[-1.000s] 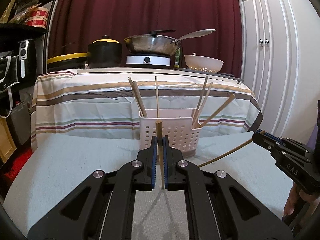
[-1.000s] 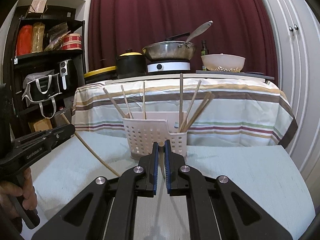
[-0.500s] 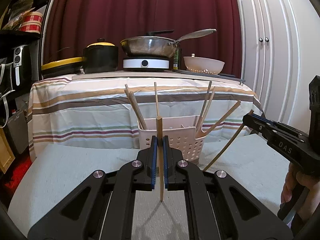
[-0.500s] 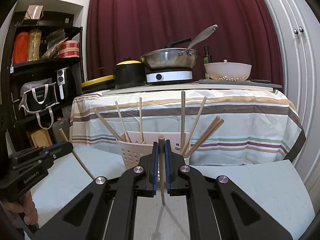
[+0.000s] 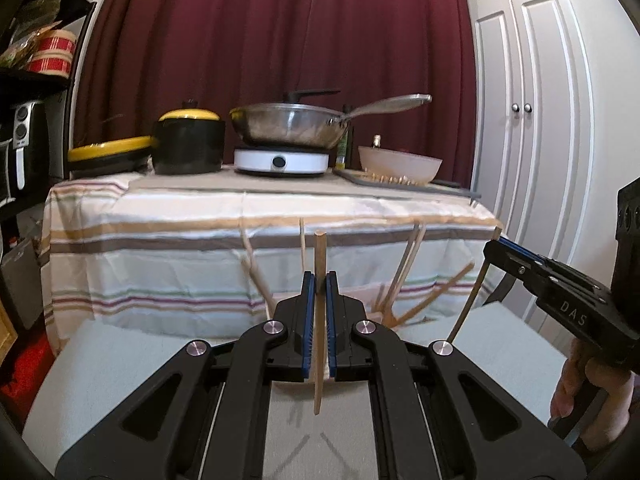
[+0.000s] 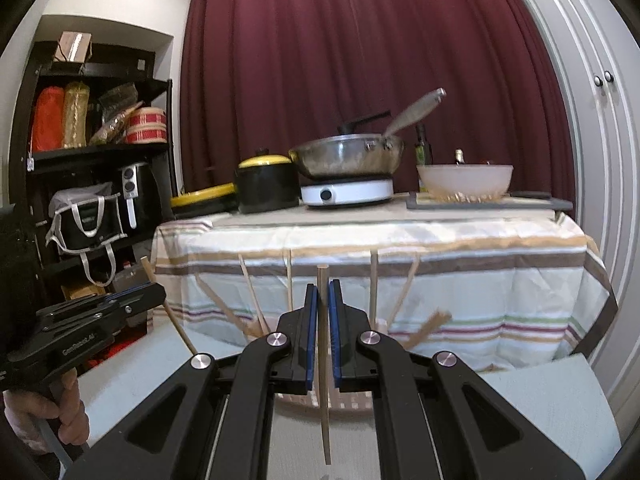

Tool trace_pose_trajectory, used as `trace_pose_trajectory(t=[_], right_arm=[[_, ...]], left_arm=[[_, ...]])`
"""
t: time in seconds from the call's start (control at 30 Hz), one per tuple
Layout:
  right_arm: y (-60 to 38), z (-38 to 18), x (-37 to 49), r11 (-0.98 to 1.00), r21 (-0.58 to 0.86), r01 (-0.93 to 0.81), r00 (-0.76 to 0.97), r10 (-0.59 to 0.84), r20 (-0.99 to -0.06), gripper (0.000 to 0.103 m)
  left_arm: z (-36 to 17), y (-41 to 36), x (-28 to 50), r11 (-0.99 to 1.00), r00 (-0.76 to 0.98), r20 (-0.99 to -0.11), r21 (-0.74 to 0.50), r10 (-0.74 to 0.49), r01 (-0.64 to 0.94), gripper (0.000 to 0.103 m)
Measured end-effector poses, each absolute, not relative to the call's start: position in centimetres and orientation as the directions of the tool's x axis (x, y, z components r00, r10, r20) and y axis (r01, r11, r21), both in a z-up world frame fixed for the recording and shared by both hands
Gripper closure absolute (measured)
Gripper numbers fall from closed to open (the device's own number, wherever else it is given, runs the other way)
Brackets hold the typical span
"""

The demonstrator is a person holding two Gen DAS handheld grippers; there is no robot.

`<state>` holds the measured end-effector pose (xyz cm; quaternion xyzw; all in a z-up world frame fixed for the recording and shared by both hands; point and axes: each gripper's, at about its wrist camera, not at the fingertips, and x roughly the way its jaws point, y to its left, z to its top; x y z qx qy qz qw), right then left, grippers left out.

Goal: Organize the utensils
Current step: 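Lift the left tool's chopstick to the pink caddy while the right tool carries its chopstick there, then lower the left tool's chopstick into the caddy and open while the right tool releases its chopstick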

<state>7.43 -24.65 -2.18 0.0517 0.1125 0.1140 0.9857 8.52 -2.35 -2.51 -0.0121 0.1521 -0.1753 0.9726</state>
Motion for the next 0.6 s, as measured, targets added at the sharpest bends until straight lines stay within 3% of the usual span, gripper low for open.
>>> trace_pose_trajectory(t=[0.37, 0.6], right_arm=[[-24.5, 4.0, 10.6, 0.97, 0.082, -0.227, 0.971, 0.233, -0.063, 0.096], [-24.2, 5.2, 13.7, 0.974, 0.063, -0.218, 0.975, 0.22, -0.034, 0.096]], left_arm=[[4.3, -2.6, 11.0, 0.929, 0.911, -0.182, -0.071, -0.371, 0.364, 0.097], [6.3, -3.3, 13.8, 0.935, 0.925, -0.141, -0.06, -0.354, 0.348, 0.097]])
